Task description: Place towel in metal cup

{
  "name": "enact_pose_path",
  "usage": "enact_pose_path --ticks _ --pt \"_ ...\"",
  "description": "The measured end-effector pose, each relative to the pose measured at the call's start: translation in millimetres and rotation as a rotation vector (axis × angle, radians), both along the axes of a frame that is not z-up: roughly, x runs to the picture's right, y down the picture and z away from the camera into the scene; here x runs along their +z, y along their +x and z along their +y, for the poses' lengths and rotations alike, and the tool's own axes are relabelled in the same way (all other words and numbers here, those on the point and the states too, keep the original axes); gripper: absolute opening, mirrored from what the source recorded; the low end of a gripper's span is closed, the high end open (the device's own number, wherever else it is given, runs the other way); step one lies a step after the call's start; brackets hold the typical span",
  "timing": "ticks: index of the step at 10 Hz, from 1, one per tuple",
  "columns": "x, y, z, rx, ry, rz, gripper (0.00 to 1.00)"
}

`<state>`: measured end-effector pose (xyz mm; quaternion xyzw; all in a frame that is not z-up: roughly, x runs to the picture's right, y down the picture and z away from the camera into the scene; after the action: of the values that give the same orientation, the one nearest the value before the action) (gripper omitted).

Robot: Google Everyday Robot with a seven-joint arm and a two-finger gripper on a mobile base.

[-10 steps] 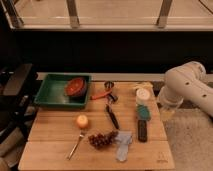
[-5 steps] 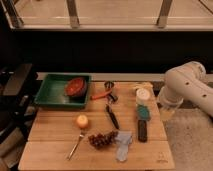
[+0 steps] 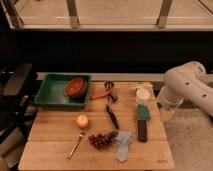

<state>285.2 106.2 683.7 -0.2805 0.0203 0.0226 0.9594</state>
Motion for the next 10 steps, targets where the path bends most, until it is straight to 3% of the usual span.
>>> enact_pose_path --ticks 8,10 --pt "0.1 -0.3 0.6 0.002 -0.001 0.001 0.65" --pt "2.1 0.6 3.5 0.052 -0.001 0.023 0.65"
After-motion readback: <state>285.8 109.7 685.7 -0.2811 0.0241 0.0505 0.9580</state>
